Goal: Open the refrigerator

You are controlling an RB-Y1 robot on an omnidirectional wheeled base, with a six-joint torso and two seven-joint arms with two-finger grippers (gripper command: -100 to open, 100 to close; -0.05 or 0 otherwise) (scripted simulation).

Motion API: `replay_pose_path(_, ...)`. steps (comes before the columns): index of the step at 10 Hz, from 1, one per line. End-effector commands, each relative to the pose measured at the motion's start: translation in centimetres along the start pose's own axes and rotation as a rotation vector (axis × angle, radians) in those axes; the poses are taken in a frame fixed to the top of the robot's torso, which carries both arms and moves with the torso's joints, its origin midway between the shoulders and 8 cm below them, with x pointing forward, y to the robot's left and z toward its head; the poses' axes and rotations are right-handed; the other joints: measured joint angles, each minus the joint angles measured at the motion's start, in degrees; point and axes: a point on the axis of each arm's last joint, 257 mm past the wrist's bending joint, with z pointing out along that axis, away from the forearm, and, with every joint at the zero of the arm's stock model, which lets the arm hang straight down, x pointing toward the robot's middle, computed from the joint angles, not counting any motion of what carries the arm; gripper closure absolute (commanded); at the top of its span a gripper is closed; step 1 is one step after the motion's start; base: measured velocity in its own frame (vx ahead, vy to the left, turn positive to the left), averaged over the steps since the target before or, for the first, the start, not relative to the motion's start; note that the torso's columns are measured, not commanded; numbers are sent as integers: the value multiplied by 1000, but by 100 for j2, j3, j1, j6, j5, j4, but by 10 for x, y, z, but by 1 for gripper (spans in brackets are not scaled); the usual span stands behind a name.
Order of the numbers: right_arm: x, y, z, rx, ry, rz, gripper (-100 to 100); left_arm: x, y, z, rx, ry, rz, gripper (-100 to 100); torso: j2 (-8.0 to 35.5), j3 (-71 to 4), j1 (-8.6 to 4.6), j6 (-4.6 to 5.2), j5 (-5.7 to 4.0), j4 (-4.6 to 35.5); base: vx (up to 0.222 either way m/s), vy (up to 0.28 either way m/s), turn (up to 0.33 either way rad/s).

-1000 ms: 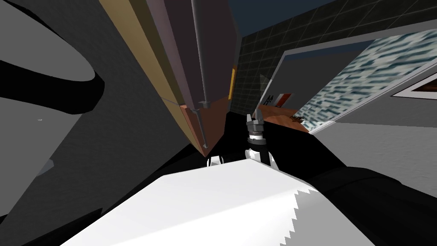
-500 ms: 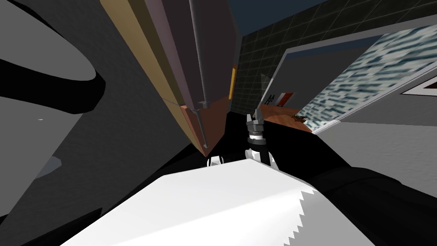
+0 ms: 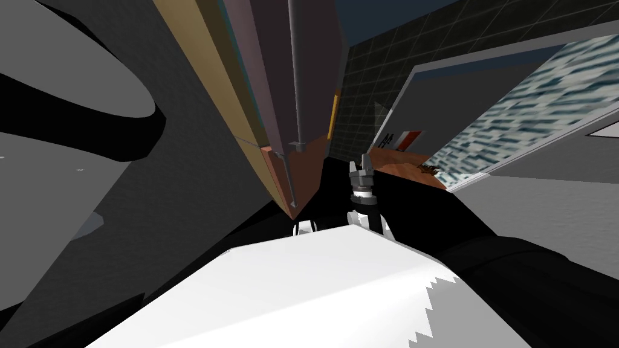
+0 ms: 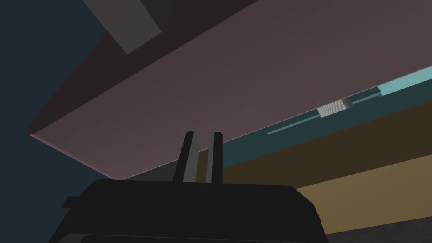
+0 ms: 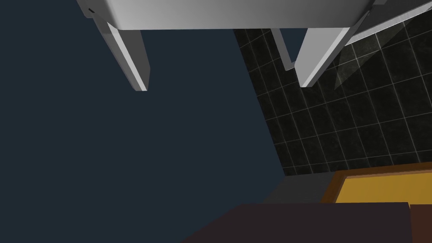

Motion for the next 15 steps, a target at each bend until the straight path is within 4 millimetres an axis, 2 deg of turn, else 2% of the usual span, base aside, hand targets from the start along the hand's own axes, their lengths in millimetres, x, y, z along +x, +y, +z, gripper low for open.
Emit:
replay_pose_path(1,0,0,0,0,0,0,0,15,-12,-9,-7,17,48,-100,11,4,-40,13,-29,15,-22,-171,-6)
replay_pose_path(2,0,0,0,0,0,0,0,20,-16,-12,-10,22,65,-100,7,-2,-52,15,-38,15,-31,-182,-10)
replay_pose_path(3,0,0,0,0,0,0,0,15,-10,-12,-14,17,51,-100,2,-8,-45,15,-36,10,-29,-75,29)
replay_pose_path(5,0,0,0,0,0,0,0,-12,5,-27,-29,-7,46,-100,-33,-31,55,-5,18,-9,12,-66,-129)
replay_pose_path(8,0,0,0,0,0,0,0,-39,19,-43,-40,-32,39,-100,-55,-56,54,-1,14,-22,23,-70,-63)
replay_pose_path(9,0,0,0,0,0,0,0,-30,12,-40,-38,-25,42,-100,-48,-47,27,3,2,-17,-2,-24,16)
replay_pose_path(10,0,0,0,0,0,0,0,-18,7,-30,-32,-12,45,100,-36,-33,16,8,-8,-19,-9,51,132)
replay_pose_path(14,0,0,0,0,0,0,0,16,-10,-13,-17,19,54,100,-27,-19,31,1,8,-18,-20,71,73)
replay_pose_path(15,0,0,0,0,0,0,0,7,-10,-19,-12,8,55,100,-18,-8,30,-3,11,-14,-17,32,17)
